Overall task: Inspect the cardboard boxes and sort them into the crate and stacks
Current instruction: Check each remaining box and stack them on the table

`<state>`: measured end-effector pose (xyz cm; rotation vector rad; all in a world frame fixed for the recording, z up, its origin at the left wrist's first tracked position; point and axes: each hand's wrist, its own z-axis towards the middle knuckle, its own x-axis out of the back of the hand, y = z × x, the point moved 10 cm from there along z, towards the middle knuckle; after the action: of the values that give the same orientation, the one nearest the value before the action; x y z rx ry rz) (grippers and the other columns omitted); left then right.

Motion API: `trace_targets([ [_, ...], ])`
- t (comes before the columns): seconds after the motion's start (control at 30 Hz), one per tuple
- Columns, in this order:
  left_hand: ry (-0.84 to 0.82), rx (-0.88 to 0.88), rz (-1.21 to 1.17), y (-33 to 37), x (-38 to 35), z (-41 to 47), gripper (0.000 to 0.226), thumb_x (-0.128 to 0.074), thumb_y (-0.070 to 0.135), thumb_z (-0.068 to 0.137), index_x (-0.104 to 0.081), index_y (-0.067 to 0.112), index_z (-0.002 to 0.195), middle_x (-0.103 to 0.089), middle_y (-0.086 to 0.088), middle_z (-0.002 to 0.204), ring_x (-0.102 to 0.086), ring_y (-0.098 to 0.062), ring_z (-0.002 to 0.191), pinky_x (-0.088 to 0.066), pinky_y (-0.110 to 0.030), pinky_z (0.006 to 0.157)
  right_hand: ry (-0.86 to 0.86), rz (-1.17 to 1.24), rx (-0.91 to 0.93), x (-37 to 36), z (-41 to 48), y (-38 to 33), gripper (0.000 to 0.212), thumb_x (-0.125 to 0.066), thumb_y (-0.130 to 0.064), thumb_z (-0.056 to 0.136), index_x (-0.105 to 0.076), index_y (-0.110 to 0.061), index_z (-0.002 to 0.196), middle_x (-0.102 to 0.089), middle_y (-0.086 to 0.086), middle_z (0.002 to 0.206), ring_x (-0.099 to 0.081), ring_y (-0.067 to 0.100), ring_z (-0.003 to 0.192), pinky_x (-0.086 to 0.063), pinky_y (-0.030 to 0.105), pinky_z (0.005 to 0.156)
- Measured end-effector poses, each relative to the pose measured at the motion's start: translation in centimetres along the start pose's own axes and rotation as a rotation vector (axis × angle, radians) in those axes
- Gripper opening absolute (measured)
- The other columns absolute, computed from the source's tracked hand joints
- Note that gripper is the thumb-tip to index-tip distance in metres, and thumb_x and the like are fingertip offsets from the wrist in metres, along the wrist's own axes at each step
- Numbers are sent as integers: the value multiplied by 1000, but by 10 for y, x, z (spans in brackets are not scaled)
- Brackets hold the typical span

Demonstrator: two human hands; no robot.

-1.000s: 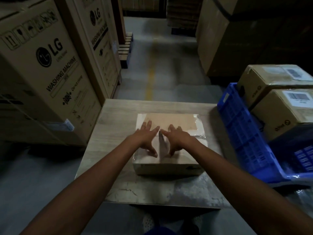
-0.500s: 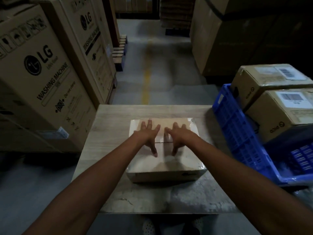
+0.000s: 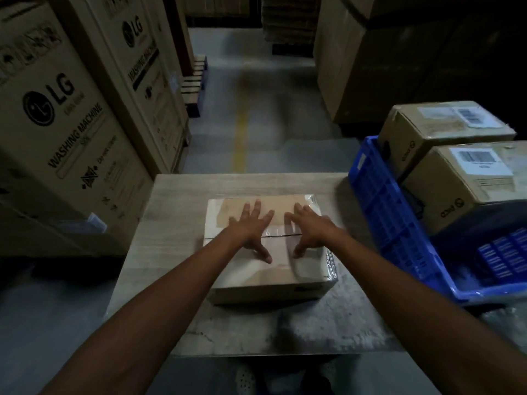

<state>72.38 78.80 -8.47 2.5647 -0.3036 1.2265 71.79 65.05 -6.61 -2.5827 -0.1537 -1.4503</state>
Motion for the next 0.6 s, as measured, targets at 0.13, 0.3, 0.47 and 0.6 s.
trace_targets([
  [0.13,-17,-26,-16,2,2,-9,132,-83,55,70,15,34,156,33,-5,160,28,-35,147,-1,-63,118,-11,9,40,1,-8,-6,112,-88,-44,71,-21,-27,160,-9,5,168,-12,30,153,-35,56,115],
  [0.3,-10,-42,22,6,-14,-15,130,-81,59,71,14,35,157,35,-6,159,29,-36,147,0,-64,117,-41,5,56,-20,-15,-1,117,-89,-38,71,-16,-26,161,2,6,169,-1,31,155,-30,56,119],
  [0.47,-15,-49,18,6,-11,-20,127,-80,57,72,13,36,157,32,-4,161,26,-36,148,-4,-67,116,-38,-20,41,-15,-23,-11,112,-89,-35,71,-21,-27,160,-11,10,167,-16,33,152,-38,54,113],
  [0.6,-51,-18,34,-9,-21,-29,125,-78,59,73,12,39,156,34,1,160,26,-36,148,-9,-73,113,-90,-33,-15,-30,-27,-27,118,-90,-22,73,-12,-27,162,5,17,168,-4,40,154,-30,57,118],
])
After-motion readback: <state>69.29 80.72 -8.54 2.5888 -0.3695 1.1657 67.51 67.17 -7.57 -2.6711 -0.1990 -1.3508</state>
